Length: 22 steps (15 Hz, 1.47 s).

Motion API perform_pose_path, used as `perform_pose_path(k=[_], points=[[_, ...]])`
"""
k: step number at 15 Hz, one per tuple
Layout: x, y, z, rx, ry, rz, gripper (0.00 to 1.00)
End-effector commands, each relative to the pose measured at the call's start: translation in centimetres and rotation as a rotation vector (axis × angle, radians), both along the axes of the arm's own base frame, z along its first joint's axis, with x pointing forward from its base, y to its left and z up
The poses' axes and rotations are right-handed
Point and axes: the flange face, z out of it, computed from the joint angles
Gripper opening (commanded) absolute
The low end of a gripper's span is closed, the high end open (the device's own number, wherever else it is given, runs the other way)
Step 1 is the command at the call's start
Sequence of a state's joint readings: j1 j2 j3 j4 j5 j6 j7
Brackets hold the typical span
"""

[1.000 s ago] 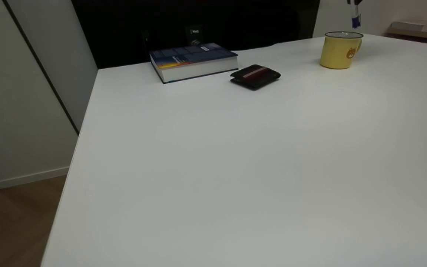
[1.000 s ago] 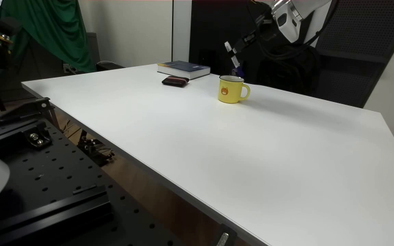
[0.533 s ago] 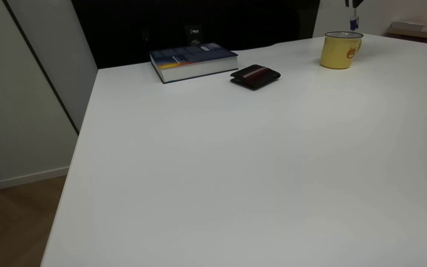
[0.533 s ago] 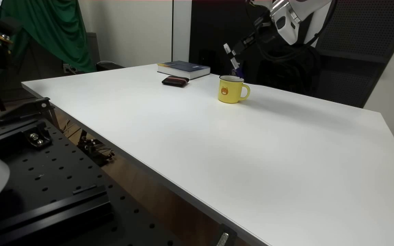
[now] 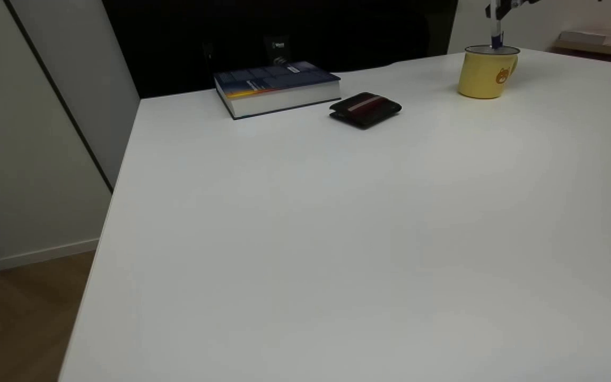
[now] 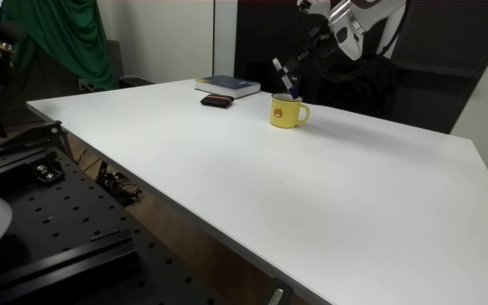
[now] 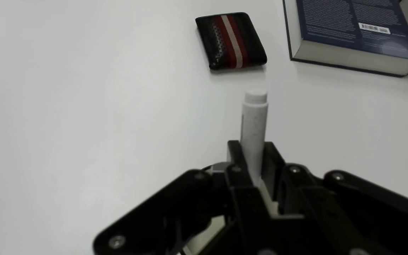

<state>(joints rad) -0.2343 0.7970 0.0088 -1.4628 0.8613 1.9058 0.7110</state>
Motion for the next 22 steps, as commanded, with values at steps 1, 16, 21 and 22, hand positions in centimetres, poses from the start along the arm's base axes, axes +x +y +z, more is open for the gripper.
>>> perform_pose_path(k=[1,16,21,22], points=[[-0.3,-0.5,-4.4,0.056,-0.003,-0.028,0.04],[0.4,3.7,-3.7,-0.047,0.015,0.117,1.0],[-0.6,10.1,-2.2,-0.262,0.067,0.393,1.0],[-0.8,11.6,-1.9,-0.297,0.069,0.447,1.0]])
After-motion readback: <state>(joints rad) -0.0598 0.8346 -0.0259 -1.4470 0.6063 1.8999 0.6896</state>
